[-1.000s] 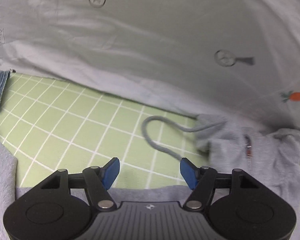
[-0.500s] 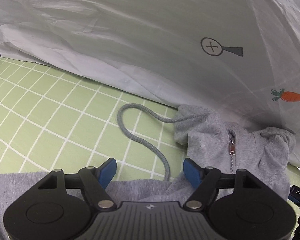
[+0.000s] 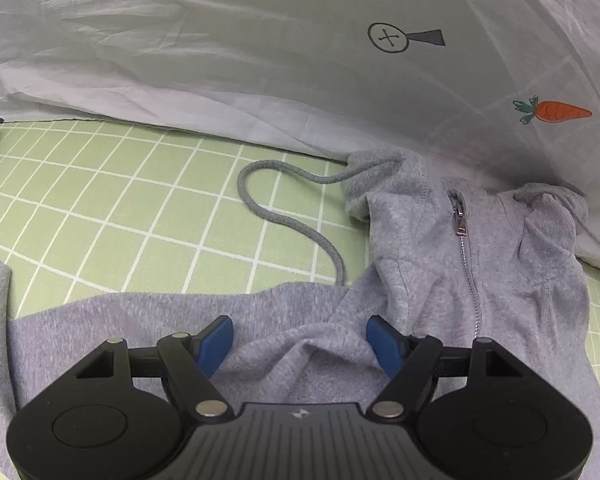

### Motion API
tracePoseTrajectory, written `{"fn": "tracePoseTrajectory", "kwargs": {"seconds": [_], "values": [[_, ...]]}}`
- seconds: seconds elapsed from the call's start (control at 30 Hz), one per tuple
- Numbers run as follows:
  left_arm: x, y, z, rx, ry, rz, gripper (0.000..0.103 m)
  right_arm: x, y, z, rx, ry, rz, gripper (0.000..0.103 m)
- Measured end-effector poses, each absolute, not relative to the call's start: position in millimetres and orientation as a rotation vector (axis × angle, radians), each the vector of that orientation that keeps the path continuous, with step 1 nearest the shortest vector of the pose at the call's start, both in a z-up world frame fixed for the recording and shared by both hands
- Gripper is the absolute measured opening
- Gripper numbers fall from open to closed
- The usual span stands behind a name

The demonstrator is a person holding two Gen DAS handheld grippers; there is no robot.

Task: Fold clothes

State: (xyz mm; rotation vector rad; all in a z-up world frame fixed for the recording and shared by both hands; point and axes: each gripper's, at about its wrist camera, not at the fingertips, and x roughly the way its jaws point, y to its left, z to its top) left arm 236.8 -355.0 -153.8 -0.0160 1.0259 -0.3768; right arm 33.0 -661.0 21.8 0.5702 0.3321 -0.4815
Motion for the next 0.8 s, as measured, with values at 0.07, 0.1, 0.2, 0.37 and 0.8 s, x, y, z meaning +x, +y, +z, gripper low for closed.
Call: {"fn": "tracePoseTrajectory", "kwargs": {"seconds": [0.07,0.1,0.2,0.37,0.8], "values": [[234,-354,-154,-0.007,1.024,-0.374,0.074,20,-654,37,0.582,0.286,-0.430,0.003],[232,-354,-154,-0.009,1.023,-0.374,0.074,17,-651,39,0.582,0.285,-0.410,0.003],[230,-355,-151,-0.010,1.014,-0.371,0.074,20,-645,19,0.633,0.397,-0.367,0.003],[231,-351,-142,-0.007,0.982,-0.361,0.074,36,-628,-40,0.603,0.731,-0.370,0.023],[266,-380,-155,0.059,0.959,-0.396,0.051,44,-627,-70,0.601,0.778,-0.499,0.076]]}}
